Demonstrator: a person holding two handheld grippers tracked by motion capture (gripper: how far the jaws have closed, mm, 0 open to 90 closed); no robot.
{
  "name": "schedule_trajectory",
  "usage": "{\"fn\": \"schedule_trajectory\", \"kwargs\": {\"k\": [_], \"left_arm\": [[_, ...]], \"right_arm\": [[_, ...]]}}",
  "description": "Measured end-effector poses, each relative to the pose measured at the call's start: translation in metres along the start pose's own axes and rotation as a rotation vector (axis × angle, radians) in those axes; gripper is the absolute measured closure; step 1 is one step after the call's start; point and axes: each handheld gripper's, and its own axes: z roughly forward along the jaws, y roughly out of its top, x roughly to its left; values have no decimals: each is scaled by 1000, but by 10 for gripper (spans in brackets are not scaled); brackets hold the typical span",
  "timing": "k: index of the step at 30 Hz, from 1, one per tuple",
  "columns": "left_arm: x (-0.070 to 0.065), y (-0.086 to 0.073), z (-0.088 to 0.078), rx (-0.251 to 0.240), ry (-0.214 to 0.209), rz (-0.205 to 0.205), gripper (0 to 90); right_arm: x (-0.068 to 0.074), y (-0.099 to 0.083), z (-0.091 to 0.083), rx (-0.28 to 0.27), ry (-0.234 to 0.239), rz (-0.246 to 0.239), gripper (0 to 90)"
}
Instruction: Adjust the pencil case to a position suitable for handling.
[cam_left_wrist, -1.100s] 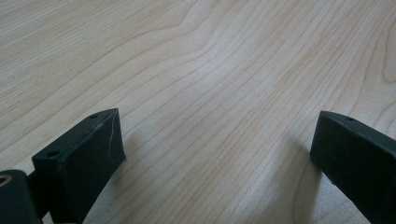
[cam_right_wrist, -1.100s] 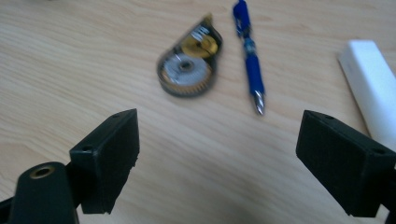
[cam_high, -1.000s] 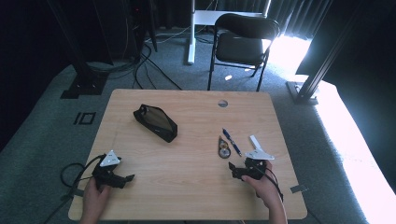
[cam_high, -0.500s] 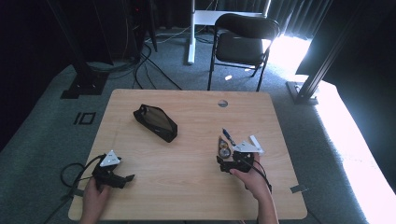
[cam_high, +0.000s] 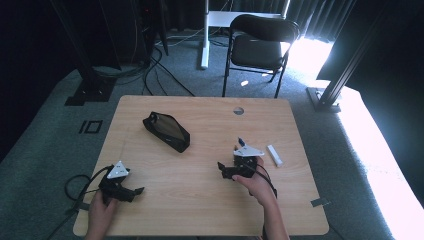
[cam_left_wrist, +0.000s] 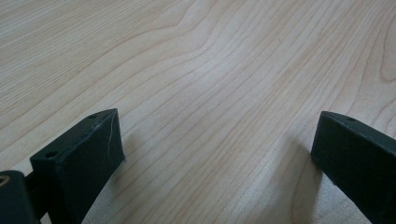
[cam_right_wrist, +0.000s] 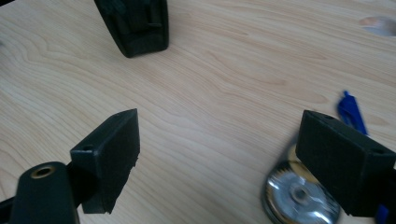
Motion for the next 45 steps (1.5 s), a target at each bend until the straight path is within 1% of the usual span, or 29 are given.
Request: {"fn": "schedule_trajectory", "kwargs": {"k": [2, 7, 8, 11, 12, 15, 16, 19, 20, 22, 27, 31, 33, 37, 38, 41, 42, 43, 44, 45], "left_arm": [[0, 0, 0, 0, 0, 0, 24], [0, 0, 0, -2, 0, -2, 24], [0, 0, 0, -2, 0, -2, 24], [0, 0, 0, -2, 0, -2, 24], [0, 0, 0, -2, 0, -2, 24], [0, 0, 0, -2, 0, -1, 24], [0, 0, 0, -2, 0, -1, 24], [0, 0, 0, -2, 0, -1, 24], [0, 0, 0, -2, 0, -1, 24], [0, 0, 0, -2, 0, -1, 24], [0, 0, 0, -1, 0, 0, 24], [0, 0, 0, -1, 0, -1, 24], [0, 0, 0, 0, 0, 0, 24], [0, 0, 0, -1, 0, 0, 24], [0, 0, 0, 0, 0, -1, 24], [0, 0, 0, -1, 0, -1, 24], [0, 0, 0, 0, 0, 0, 24], [0, 0, 0, 0, 0, 0, 24], [0, 0, 0, 0, 0, 0, 24], [0, 0, 0, 0, 0, 0, 24]], "right_arm": [[3, 4, 8, 4, 14, -2, 132], [8, 8, 16, 7, 27, -5, 132], [9, 9, 21, 13, 33, -1, 133], [11, 11, 25, 15, 32, -7, 134], [14, 13, 30, 14, 40, -9, 134], [17, 14, 34, 12, 37, -20, 134], [20, 17, 38, 14, 38, -31, 136], [23, 19, 42, 13, 41, -37, 137], [27, 23, 47, -4, 47, -40, 141], [31, 26, 51, -13, 56, -40, 142], [41, 35, 63, -11, 67, -60, 143], [44, 39, 69, -4, 69, -61, 150], [47, 44, 75, -6, 80, -62, 161], [50, 50, 81, -8, 83, -76, 184], [51, 54, 85, -23, 89, -82, 239], [53, 59, 89, -26, 105, -83, 259], [54, 61, 90, -26, 103, -88, 290], [54, 61, 90, -26, 103, -88, 290], [56, 64, 93, -21, 101, -99, 304], [56, 66, 95, -18, 101, -95, 317]]}}
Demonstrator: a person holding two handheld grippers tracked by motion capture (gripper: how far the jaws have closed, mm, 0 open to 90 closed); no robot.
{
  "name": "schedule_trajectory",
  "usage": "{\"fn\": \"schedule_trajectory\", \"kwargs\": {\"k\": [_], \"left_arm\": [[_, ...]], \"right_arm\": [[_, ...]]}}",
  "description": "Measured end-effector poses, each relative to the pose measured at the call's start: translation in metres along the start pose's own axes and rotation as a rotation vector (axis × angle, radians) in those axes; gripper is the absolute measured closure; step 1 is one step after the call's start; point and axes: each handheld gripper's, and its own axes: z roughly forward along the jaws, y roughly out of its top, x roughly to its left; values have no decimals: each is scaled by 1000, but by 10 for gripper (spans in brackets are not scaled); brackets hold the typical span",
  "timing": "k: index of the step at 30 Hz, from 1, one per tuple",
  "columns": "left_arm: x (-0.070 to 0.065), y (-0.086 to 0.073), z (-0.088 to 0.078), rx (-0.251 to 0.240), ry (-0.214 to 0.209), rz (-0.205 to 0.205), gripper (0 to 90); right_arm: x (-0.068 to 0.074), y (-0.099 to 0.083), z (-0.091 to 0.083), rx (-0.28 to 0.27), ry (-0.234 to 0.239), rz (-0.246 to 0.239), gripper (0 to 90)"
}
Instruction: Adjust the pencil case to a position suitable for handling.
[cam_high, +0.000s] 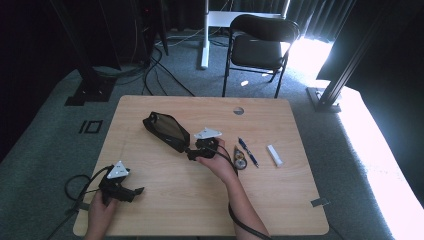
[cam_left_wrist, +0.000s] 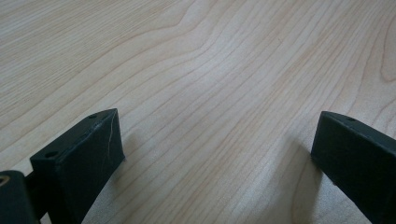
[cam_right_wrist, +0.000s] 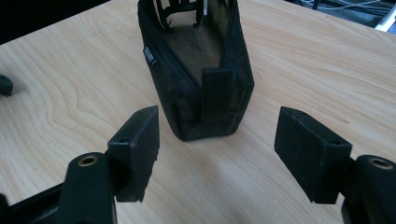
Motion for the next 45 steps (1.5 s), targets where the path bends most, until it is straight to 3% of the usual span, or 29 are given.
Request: {"fn": "schedule_trajectory", "kwargs": {"k": [6, 10, 18, 21, 34, 45], "left_arm": [[0, 0, 0, 0, 0, 0, 24], [0, 0, 0, 0, 0, 0, 24], [0, 0, 0, -1, -2, 2, 21], [0, 0, 1, -2, -3, 1, 21], [1, 1, 1, 1, -5, 6, 19], [1, 1, 1, 1, -5, 6, 19]], "right_arm": [[-2, 10, 8, 18, -38, -16, 403], [-3, 16, 14, 15, -49, 11, 496], [-1, 24, 27, 60, -20, 20, 576], [-2, 24, 31, 87, -19, 18, 703], [-2, 12, 23, 102, 0, 59, 726], [-6, -2, -2, 113, 3, 77, 728]]}}
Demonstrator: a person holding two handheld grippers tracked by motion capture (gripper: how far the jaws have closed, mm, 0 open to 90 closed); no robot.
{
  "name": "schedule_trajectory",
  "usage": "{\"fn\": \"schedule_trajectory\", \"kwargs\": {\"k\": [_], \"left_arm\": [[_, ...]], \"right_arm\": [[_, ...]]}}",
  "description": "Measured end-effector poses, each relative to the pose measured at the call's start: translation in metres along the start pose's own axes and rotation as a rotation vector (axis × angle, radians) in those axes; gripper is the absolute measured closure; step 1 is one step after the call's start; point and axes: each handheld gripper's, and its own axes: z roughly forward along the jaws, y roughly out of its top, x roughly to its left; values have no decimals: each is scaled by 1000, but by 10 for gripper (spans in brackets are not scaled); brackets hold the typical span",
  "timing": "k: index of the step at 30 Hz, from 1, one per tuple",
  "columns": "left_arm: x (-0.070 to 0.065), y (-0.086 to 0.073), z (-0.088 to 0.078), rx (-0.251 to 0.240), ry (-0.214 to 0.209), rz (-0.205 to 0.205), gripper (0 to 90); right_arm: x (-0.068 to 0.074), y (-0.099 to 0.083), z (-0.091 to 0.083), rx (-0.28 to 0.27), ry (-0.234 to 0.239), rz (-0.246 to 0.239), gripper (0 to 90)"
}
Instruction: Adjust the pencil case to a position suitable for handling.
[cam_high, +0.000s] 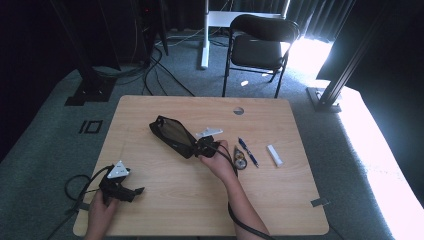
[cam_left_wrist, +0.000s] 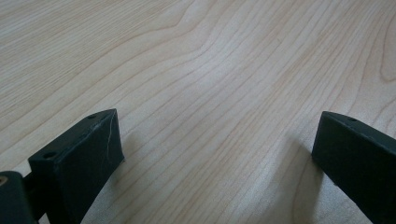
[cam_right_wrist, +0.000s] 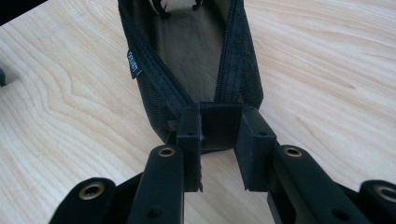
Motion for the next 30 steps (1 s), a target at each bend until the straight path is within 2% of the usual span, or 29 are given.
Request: {"fn": "schedule_trajectory", "kwargs": {"k": [10, 17, 30], "left_arm": [[0, 0, 0, 0, 0, 0, 19], [0, 0, 0, -1, 0, 0, 19], [-1, 0, 0, 0, 4, -3, 19]], "right_arm": [[0, -17, -16, -10, 1, 10, 729], [2, -34, -37, -12, 7, 34, 729], [2, -71, -78, -6, -22, 52, 729]]}}
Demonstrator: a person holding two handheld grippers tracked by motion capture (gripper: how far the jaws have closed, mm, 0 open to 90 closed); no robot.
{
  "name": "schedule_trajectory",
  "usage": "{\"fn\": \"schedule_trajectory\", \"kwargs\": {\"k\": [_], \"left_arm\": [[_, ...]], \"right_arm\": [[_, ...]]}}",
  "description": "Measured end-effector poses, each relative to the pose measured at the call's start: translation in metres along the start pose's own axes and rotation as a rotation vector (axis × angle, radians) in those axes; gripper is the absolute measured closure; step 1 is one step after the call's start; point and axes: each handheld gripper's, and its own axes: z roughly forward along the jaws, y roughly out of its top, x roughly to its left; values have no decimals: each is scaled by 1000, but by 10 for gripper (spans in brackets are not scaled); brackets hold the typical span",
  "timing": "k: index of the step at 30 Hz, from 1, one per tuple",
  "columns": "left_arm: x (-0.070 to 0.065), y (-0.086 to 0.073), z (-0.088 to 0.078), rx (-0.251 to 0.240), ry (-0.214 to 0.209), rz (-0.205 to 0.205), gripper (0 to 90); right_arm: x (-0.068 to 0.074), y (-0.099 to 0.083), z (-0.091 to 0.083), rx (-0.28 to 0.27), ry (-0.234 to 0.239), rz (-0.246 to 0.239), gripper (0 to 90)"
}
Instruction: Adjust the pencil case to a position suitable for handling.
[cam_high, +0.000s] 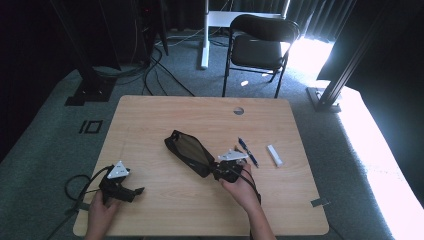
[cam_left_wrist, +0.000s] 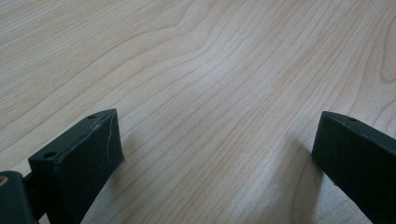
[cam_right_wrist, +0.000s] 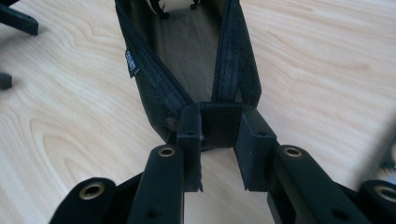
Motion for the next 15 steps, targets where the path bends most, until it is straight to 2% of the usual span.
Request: {"fn": "schedule_trajectory", "kwargs": {"k": [6, 15], "left_arm": [[0, 0, 0, -3, 0, -4, 19], [0, 0, 0, -1, -1, 3, 19]], "right_arm": [[-5, -19, -24, 3, -11, 19, 729], [-14, -39, -46, 1, -37, 50, 729]]}}
